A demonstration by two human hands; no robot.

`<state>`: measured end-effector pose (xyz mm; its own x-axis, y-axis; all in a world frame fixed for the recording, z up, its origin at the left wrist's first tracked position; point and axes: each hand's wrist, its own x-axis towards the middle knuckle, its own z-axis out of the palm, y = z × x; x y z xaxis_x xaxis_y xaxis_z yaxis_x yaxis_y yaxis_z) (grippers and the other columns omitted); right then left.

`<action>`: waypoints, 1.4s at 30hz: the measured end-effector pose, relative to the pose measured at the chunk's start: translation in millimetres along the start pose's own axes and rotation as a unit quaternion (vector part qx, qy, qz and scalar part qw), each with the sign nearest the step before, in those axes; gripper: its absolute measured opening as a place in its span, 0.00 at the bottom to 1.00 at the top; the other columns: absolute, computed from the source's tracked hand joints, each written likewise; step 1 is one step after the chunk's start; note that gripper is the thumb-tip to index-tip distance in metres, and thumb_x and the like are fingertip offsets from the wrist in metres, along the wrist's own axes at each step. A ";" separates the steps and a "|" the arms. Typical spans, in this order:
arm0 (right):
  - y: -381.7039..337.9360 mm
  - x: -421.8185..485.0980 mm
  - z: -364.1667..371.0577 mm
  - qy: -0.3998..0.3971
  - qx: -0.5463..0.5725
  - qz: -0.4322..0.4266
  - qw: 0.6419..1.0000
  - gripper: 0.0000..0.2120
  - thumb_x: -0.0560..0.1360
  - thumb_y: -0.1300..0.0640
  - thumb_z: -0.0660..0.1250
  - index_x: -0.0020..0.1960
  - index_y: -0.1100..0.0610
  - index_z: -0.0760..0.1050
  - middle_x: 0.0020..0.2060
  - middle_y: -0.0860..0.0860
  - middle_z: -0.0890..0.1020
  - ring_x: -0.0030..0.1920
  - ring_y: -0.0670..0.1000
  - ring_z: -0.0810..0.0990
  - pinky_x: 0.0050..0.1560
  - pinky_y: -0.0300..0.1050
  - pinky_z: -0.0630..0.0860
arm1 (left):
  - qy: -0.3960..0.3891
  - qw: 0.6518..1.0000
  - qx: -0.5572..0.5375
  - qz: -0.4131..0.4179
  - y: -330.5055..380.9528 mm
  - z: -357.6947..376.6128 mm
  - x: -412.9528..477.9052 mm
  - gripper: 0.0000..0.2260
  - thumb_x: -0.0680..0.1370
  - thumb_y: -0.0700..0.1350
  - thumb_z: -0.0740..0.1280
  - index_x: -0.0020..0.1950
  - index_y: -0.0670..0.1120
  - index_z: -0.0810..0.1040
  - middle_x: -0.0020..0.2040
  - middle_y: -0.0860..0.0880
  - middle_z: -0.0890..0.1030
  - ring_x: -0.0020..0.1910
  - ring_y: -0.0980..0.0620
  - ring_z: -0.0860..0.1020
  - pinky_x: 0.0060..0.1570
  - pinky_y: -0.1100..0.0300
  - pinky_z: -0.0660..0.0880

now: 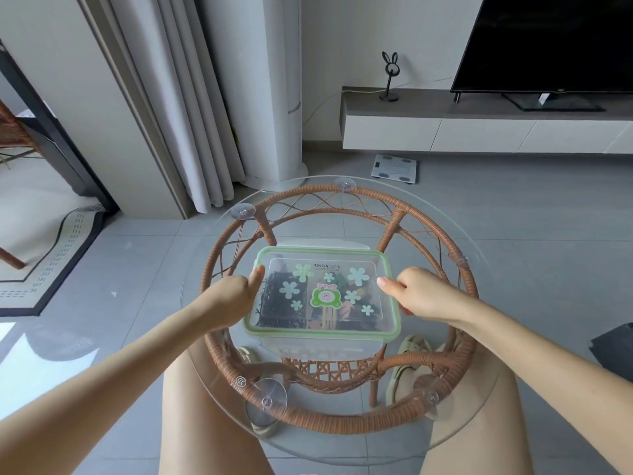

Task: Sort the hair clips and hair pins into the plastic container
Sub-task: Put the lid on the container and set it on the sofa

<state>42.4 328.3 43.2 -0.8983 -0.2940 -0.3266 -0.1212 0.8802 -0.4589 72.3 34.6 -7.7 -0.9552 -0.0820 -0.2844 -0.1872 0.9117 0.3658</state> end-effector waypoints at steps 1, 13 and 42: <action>2.1 1.8 -2.1 -0.017 0.032 -0.002 0.999 0.24 0.79 0.45 0.54 0.28 0.55 0.57 0.22 0.50 0.61 0.22 0.49 0.61 0.30 0.43 0.61 | -0.010 1.000 -0.025 0.002 -1.8 0.8 2.1 0.31 0.79 0.59 0.39 0.43 0.42 0.76 0.39 0.41 0.75 0.48 0.39 0.80 0.53 0.52 0.74; -10.9 -19.0 11.2 -0.017 0.100 0.023 0.995 0.23 0.80 0.45 0.52 0.31 0.57 0.63 0.24 0.52 0.69 0.23 0.48 0.68 0.30 0.42 0.67 | 0.024 0.999 -0.021 0.012 6.7 -14.8 11.3 0.30 0.80 0.58 0.42 0.32 0.40 0.70 0.32 0.42 0.73 0.40 0.45 0.74 0.46 0.57 0.68; -21.0 3.4 23.9 0.024 -0.045 -0.121 0.991 0.23 0.80 0.45 0.49 0.31 0.56 0.61 0.27 0.50 0.68 0.32 0.52 0.68 0.33 0.45 0.62 | 0.090 0.995 -0.052 -0.002 43.2 20.2 -80.3 0.29 0.81 0.53 0.44 0.28 0.39 0.70 0.30 0.41 0.76 0.35 0.40 0.77 0.41 0.53 0.72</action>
<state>52.0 299.9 31.9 -0.8567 -0.4847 -0.1762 -0.3711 0.8166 -0.4421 145.6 88.6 13.0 -0.9783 -0.1644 -0.1259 -0.2043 0.8650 0.4583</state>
